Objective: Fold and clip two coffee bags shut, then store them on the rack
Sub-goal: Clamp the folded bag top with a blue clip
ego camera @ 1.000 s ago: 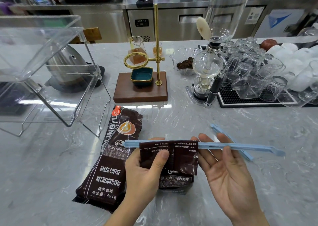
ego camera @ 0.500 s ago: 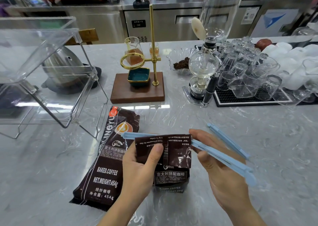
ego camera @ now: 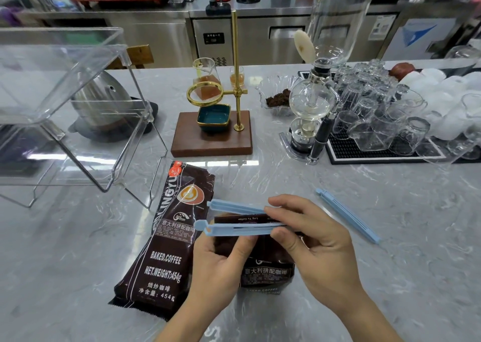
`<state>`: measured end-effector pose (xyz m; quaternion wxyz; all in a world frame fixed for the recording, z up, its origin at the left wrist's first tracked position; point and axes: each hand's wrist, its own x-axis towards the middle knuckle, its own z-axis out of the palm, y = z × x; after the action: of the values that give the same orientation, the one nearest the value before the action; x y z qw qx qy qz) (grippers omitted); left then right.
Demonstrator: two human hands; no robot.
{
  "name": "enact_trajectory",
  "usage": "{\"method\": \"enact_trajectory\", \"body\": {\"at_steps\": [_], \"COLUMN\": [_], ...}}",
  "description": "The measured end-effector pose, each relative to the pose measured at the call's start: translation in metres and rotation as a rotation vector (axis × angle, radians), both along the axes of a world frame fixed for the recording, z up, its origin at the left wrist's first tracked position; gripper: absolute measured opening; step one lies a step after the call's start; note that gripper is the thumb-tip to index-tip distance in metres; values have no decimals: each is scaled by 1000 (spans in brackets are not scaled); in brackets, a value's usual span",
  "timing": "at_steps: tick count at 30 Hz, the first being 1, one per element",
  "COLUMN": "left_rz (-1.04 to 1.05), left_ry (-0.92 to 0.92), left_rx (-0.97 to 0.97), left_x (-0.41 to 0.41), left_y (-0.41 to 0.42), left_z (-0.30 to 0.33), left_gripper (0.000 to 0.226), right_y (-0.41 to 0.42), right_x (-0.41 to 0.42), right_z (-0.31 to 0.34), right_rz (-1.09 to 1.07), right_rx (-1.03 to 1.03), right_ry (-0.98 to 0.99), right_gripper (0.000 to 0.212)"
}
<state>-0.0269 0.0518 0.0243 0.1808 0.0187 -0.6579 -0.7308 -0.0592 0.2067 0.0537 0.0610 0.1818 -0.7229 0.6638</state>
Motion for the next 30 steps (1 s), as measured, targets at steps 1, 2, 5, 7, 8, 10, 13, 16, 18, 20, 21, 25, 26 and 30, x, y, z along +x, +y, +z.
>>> {"method": "enact_trajectory", "body": {"at_steps": [1, 2, 5, 7, 8, 10, 13, 16, 18, 20, 21, 25, 26, 30], "left_rz": [2, 1, -14, -28, -28, -33, -75, -83, -91, -102, -105, -114, -114, -103], "left_ry": [-2, -5, -24, -36, -34, -29, -12, -13, 3, 25, 28, 24, 16, 1], "left_rx": [2, 6, -9, 3, 12, 31, 45, 50, 38, 21, 26, 30, 25, -24], "left_x": [0, 1, 1, 1, 1, 2, 2, 5, 5, 5, 4, 6, 6, 5], "left_y": [0, 0, -2, -3, -4, -4, -3, -2, -3, -3, -3, -3, -3, -3], "left_z": [1, 1, -1, -4, -4, -2, 0, 1, 3, 5, 6, 7, 8, 10], "left_gripper": [13, 15, 17, 21, 26, 34, 18, 20, 21, 21, 19, 16, 16, 16], "right_y": [1, 2, 5, 5, 6, 6, 5, 3, 2, 2, 1, 3, 3, 5], "right_x": [0, -1, -3, -5, -6, -7, -6, -5, -5, -5, -5, -5, -6, -7], "right_z": [1, 2, 8, 12, 14, 17, 19, 20, 22, 23, 24, 27, 28, 29], "right_rz": [6, 18, 70, 78, 79, 78, 82, 81, 79, 80, 81, 86, 90, 117], "right_rx": [4, 8, -3, 13, 24, 42, 58, 71, 74, 82, 85, 105, 113, 124], "right_ry": [-7, -24, -126, -132, -125, -117, -117, -115, -121, -128, -134, -154, -157, -174], "right_gripper": [29, 33, 46, 51, 51, 50, 49, 49, 50, 50, 50, 48, 48, 47]}}
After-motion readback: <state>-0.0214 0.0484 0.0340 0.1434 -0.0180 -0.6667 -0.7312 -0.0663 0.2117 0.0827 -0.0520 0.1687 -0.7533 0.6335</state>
